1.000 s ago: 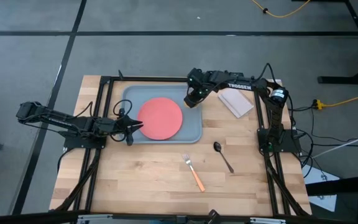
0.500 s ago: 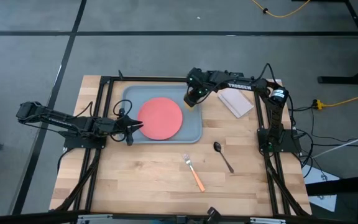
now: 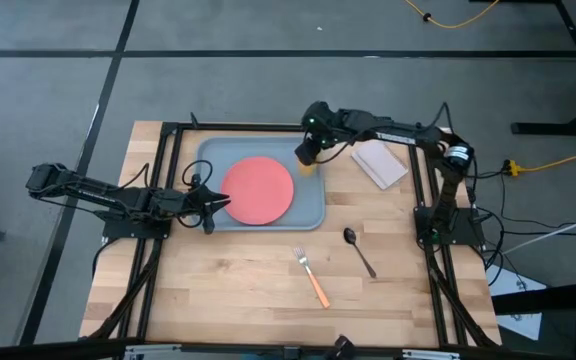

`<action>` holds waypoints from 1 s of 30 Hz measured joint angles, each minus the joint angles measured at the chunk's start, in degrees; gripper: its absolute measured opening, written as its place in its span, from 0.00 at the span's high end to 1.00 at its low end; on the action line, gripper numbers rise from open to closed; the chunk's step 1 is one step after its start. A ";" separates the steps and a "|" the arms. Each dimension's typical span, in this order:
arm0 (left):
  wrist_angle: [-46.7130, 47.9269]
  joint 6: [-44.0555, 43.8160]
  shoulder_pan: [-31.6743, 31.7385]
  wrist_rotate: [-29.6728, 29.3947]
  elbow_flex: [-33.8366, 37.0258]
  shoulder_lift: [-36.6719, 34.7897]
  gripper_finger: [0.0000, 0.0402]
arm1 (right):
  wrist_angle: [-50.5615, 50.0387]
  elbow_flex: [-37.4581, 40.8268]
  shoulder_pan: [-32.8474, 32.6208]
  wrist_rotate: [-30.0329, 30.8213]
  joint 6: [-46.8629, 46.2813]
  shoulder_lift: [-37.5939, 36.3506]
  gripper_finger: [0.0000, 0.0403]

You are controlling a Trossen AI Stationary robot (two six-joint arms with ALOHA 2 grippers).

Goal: Pick and place plate/cup/fork/spoon on tray
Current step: Adjust the pink plate on the blue serving tray

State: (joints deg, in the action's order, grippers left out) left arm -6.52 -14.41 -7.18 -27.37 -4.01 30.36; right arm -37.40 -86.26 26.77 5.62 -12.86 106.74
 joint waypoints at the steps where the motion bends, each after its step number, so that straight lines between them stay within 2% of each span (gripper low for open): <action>1: -0.02 0.00 0.01 -0.01 0.00 -0.01 0.83 | -0.07 0.00 -0.20 0.32 0.09 -1.11 0.66; 4: -0.02 0.00 0.00 -0.01 0.00 -0.02 0.83 | -1.29 0.00 -1.35 -0.57 -0.18 -4.36 0.66; 8: -0.02 0.00 0.00 -0.01 0.00 -0.02 0.83 | -8.69 -0.07 -4.65 -9.22 -0.69 -8.50 0.66; 10: 0.00 0.00 0.00 0.01 0.00 0.01 0.83 | -14.03 -0.07 -7.43 -11.29 -3.69 -9.49 0.66; 15: 0.00 -0.02 0.02 -0.01 0.00 0.00 0.83 | -24.11 0.28 -16.82 -3.55 -16.16 -9.92 0.66; 19: 0.00 0.00 0.02 -0.01 0.00 -0.01 0.83 | -25.85 2.25 -24.85 -0.10 -24.87 -9.92 0.66; 24: 0.00 0.00 0.00 -0.01 0.00 -0.02 0.83 | -26.92 6.11 -31.61 0.56 -38.14 -9.95 0.66; 30: 0.00 -0.01 0.02 -0.01 0.00 -0.01 0.83 | -25.24 15.75 -34.18 -4.76 -43.17 -11.83 0.66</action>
State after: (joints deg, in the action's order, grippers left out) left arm -6.52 -14.42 -7.16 -27.38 -4.01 30.35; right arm -62.64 -70.51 -7.41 0.86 -56.04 94.91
